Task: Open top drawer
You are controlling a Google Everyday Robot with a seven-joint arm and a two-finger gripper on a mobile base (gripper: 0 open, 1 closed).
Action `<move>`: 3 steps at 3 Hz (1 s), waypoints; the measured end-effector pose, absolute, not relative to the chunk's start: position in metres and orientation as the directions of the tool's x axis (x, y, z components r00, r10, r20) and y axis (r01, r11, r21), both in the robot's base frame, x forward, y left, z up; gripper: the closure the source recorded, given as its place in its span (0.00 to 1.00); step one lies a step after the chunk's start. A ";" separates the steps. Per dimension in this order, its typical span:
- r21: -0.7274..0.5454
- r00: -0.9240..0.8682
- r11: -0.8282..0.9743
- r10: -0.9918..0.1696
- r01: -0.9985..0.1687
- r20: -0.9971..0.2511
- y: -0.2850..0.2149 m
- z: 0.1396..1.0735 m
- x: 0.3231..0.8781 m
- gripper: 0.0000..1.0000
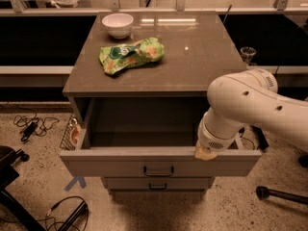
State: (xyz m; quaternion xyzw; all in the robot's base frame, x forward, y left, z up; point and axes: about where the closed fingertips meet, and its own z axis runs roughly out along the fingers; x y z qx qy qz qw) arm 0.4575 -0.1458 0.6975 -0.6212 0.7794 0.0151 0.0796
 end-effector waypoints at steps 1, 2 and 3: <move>-0.076 -0.214 0.227 -0.966 -0.971 -0.143 -0.146 0.699 0.458 1.00; -0.099 -0.186 0.196 -0.977 -0.976 -0.099 -0.146 0.732 0.465 1.00; -0.160 -0.125 0.125 -0.992 -0.979 -0.012 -0.144 0.805 0.494 1.00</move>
Offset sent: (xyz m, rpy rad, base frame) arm 0.0443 -0.0016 0.1831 -0.2509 -0.0678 0.1460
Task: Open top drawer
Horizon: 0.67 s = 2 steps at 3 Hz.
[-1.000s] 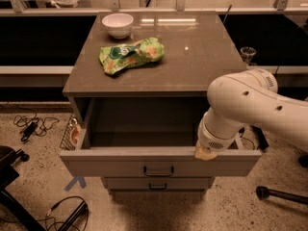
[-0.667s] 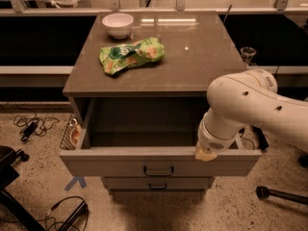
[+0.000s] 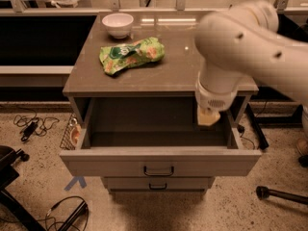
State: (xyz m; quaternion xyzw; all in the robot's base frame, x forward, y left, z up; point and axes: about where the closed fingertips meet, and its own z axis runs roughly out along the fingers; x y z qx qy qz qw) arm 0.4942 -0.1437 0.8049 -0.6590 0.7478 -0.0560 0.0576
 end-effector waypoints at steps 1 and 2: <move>-0.119 -0.125 0.124 -0.992 -0.985 0.006 -0.145 0.812 0.486 1.00; -0.091 -0.141 0.145 -0.989 -0.985 -0.055 -0.149 0.768 0.479 1.00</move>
Offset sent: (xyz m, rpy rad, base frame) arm -0.0123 -0.0052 -0.0897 0.1523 0.0510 -0.0277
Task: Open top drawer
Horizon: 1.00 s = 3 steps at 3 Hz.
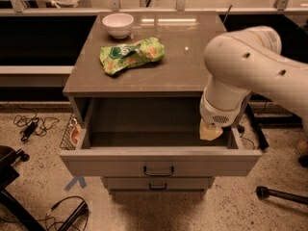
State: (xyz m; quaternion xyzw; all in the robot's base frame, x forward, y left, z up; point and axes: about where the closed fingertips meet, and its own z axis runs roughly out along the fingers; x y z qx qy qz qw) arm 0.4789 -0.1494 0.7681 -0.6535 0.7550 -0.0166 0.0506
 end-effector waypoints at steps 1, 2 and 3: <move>-0.073 -0.138 0.152 -0.977 -0.986 -0.162 -0.149 0.712 0.476 1.00; -0.119 -0.109 0.139 -0.966 -0.983 -0.234 -0.144 0.693 0.491 1.00; -0.166 -0.073 0.122 -0.959 -0.979 -0.276 -0.144 0.691 0.504 1.00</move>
Offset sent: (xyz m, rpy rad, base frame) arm 0.0357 0.0137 -0.0928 0.2514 -0.1335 0.0605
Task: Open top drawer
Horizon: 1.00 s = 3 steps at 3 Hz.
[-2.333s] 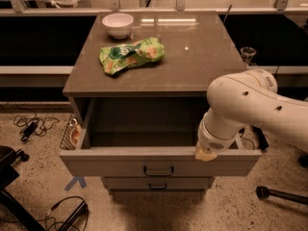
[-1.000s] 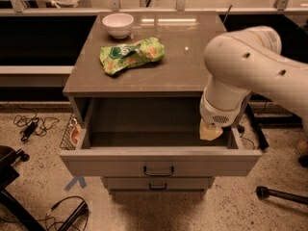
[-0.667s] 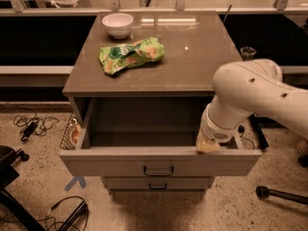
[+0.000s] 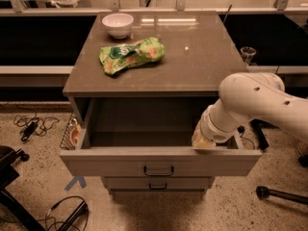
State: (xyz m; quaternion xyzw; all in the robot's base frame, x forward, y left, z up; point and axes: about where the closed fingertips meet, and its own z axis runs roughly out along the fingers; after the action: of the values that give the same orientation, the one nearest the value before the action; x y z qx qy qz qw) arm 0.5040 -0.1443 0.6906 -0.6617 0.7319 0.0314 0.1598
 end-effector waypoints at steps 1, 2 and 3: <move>-0.148 -0.081 0.125 -0.959 -0.981 -0.271 -0.144 0.685 0.499 1.00; -0.104 -0.105 0.136 -0.960 -0.985 -0.262 -0.145 0.672 0.486 1.00; -0.005 -0.169 0.175 -0.960 -0.985 -0.223 -0.145 0.665 0.438 1.00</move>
Offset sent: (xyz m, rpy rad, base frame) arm -0.0398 -0.0025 -0.0431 -0.0155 0.1473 -0.0384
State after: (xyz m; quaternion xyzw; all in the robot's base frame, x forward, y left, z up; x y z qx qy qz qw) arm 0.4381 -0.1446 0.6655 -0.6385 0.7614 0.0702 0.0877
